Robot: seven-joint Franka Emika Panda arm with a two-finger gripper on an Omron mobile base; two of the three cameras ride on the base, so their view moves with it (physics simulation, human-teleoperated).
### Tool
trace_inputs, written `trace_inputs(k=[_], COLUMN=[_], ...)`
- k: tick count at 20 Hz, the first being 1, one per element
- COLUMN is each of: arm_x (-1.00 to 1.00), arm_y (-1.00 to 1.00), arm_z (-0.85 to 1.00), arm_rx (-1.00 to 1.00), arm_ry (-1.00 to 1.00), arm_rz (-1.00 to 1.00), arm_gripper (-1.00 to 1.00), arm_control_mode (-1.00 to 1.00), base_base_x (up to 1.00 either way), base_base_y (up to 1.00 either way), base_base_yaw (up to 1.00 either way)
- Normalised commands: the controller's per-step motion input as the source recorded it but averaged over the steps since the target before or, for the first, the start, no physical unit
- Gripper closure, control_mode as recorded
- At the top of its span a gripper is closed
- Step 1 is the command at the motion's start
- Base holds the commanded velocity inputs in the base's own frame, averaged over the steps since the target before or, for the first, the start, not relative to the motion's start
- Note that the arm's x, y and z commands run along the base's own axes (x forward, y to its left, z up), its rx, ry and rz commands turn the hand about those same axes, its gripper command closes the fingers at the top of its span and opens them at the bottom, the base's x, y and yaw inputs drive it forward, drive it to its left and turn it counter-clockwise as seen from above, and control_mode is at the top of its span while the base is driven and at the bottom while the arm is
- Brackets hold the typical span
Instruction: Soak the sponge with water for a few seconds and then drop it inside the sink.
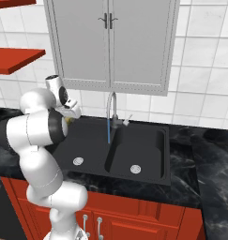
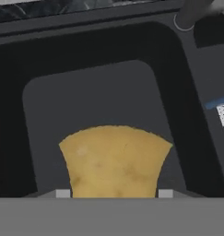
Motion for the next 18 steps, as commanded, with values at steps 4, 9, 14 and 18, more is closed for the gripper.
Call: trace_inputs(k=[4,9,14,18], arm_x=[0.0,0.0,0.0,0.0], arm_y=[0.0,0.0,0.0,0.0], arm_z=[-0.14,-0.29,-0.47,-0.49], arm_rx=[0.0,0.0,0.0,0.0], arm_ry=[0.0,-0.04,-0.12,-0.11], arm_rz=[0.25,0.24,0.2,0.17], arm_gripper=[1.0,1.0,1.0,1.0], arm_control_mode=[-1.0,-1.0,-1.0,-1.0], base_base_x=[0.0,0.0,0.0,0.0], base_base_y=[0.0,0.0,0.0,0.0], base_base_yaw=[0.0,0.0,0.0,0.0])
